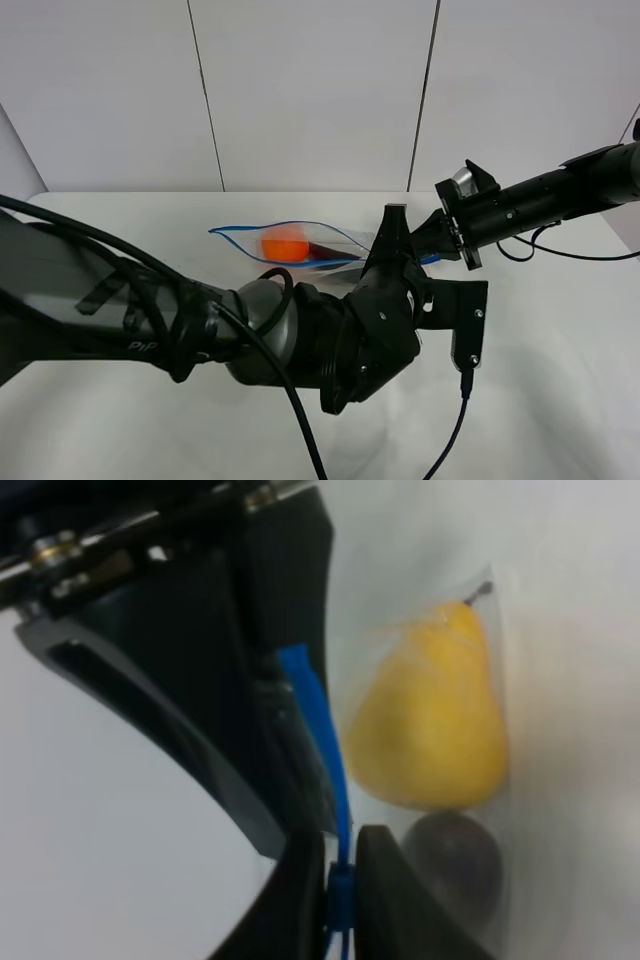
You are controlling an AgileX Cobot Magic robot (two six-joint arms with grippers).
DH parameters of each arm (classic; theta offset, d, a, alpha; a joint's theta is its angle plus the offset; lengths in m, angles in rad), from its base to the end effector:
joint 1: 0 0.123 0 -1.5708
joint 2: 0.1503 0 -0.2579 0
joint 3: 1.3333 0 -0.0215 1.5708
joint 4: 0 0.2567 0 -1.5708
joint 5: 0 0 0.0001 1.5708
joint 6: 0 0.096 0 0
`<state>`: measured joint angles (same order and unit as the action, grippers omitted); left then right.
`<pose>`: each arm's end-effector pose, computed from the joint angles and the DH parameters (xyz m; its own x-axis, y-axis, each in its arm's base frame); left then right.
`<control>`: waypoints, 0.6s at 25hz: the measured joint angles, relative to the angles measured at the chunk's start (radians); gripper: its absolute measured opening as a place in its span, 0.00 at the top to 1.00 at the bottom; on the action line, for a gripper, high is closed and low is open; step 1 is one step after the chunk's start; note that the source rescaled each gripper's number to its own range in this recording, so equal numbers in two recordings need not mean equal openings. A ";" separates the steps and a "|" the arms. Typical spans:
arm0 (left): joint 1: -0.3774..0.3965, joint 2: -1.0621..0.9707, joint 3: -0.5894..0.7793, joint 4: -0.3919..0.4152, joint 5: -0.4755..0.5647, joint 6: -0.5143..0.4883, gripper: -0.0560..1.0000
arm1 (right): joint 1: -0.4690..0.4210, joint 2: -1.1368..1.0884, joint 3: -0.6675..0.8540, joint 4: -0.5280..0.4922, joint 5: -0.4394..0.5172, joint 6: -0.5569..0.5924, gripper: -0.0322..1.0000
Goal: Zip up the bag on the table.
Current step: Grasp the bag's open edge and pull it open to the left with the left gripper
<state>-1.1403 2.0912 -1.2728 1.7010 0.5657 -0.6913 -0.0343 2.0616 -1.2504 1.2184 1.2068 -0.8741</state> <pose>0.2261 -0.3699 0.1205 0.3804 0.9154 -0.1319 0.5203 -0.0938 0.8488 0.3685 0.0716 0.1300 -0.9794 -0.0167 -0.2011 -0.1839 0.4843 0.8553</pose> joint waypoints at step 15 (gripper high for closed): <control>-0.002 -0.032 0.041 -0.056 0.103 0.076 0.95 | 0.008 -0.001 0.000 -0.004 0.010 0.000 0.97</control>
<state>-1.1420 2.0593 -1.2316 1.6447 0.6688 -0.6152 -0.0265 2.0604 -1.2504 1.2143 1.2171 -0.8741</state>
